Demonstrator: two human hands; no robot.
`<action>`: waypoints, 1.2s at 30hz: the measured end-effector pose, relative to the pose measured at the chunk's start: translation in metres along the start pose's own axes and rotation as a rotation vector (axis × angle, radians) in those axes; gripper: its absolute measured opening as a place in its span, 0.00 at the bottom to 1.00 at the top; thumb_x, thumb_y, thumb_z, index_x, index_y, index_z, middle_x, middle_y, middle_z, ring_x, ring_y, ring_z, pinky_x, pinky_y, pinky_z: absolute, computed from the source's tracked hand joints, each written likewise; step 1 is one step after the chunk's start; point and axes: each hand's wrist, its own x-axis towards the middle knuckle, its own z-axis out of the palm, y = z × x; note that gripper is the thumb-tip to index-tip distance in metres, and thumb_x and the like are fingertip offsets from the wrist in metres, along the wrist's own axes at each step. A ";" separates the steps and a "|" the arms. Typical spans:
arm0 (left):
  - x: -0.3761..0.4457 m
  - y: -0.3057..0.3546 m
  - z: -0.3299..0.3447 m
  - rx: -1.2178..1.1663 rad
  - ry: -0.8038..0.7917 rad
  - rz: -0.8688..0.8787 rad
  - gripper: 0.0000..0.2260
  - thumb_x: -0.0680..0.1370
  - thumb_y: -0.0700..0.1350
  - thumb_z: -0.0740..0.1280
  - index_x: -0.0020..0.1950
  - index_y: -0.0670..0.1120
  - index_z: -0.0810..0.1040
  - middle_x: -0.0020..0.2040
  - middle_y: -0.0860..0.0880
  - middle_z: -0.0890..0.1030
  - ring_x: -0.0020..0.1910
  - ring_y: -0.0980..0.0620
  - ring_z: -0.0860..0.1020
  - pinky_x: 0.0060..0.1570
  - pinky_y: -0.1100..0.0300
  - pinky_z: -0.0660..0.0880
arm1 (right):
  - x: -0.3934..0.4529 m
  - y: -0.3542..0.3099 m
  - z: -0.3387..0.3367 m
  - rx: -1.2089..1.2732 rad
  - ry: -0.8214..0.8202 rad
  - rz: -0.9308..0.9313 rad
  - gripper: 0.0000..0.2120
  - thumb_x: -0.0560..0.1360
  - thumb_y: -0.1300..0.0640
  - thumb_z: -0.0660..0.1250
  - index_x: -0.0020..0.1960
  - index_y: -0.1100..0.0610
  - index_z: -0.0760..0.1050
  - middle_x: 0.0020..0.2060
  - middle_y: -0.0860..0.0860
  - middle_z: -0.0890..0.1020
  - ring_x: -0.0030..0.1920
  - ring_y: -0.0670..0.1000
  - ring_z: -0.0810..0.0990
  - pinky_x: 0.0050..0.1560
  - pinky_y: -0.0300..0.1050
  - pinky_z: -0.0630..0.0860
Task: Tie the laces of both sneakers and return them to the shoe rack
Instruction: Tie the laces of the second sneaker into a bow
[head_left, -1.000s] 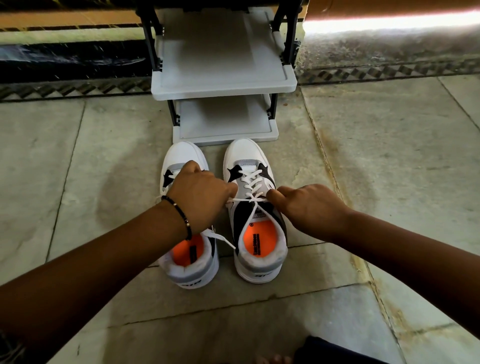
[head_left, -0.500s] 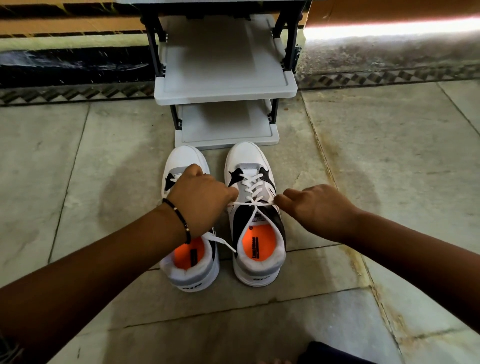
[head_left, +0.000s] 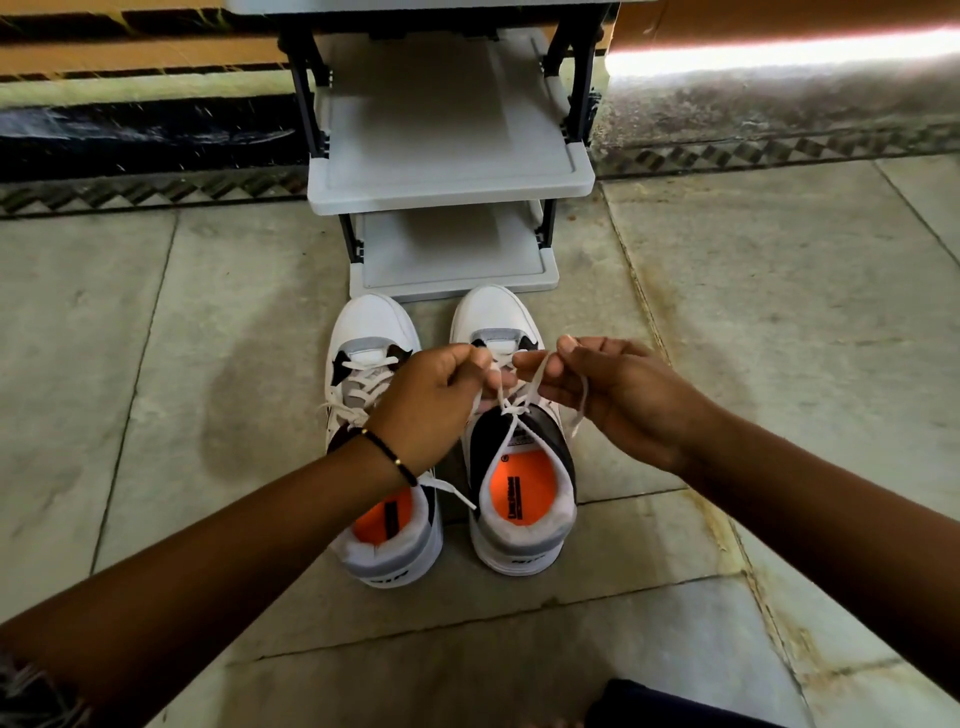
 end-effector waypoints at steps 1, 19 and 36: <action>0.002 0.002 0.004 -0.173 0.031 -0.054 0.16 0.81 0.41 0.53 0.36 0.41 0.71 0.42 0.42 0.81 0.39 0.57 0.82 0.41 0.67 0.80 | 0.003 0.001 0.005 0.099 0.016 0.016 0.15 0.79 0.60 0.56 0.37 0.63 0.75 0.49 0.63 0.81 0.52 0.58 0.80 0.57 0.48 0.76; 0.008 -0.023 -0.003 -0.168 -0.203 0.158 0.10 0.75 0.38 0.60 0.51 0.47 0.77 0.41 0.52 0.82 0.40 0.60 0.78 0.45 0.67 0.75 | 0.017 0.011 0.020 -0.237 0.082 -0.058 0.18 0.76 0.73 0.57 0.61 0.60 0.75 0.50 0.64 0.82 0.43 0.59 0.80 0.46 0.48 0.79; 0.013 -0.024 -0.002 -0.203 -0.174 0.016 0.10 0.75 0.32 0.62 0.43 0.46 0.66 0.31 0.50 0.85 0.26 0.57 0.77 0.34 0.67 0.75 | 0.017 0.012 0.020 -0.170 0.227 -0.018 0.04 0.70 0.71 0.66 0.41 0.65 0.79 0.28 0.55 0.83 0.26 0.48 0.80 0.28 0.38 0.76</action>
